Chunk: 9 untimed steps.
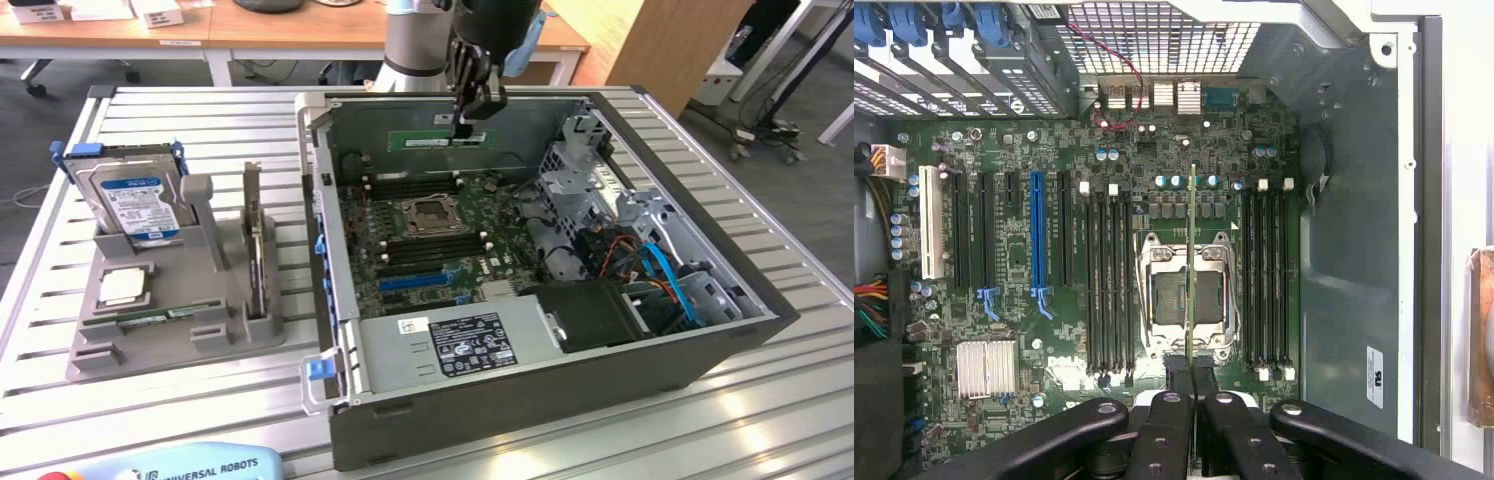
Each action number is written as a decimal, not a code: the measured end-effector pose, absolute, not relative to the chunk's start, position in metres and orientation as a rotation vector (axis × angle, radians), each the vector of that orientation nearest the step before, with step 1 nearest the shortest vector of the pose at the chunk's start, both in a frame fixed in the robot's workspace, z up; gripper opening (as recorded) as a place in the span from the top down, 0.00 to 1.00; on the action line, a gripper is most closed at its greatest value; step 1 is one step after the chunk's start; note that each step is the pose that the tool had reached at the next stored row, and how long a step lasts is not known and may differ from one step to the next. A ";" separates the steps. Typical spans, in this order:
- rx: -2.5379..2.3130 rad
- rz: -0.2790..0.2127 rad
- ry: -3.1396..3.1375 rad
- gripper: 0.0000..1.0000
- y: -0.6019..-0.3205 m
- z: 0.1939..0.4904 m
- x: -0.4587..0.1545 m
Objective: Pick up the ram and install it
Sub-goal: 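Insert the ram into the slot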
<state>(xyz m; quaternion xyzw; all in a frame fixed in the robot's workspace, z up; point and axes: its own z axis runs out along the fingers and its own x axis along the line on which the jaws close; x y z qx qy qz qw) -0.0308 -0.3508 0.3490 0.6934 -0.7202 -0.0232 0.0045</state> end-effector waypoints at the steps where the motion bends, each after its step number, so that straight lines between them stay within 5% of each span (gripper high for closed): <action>1: 2.172 -0.073 -2.256 0.89 -0.351 0.348 -0.031; 9: 2.172 -0.073 -2.256 0.89 -0.352 0.348 -0.031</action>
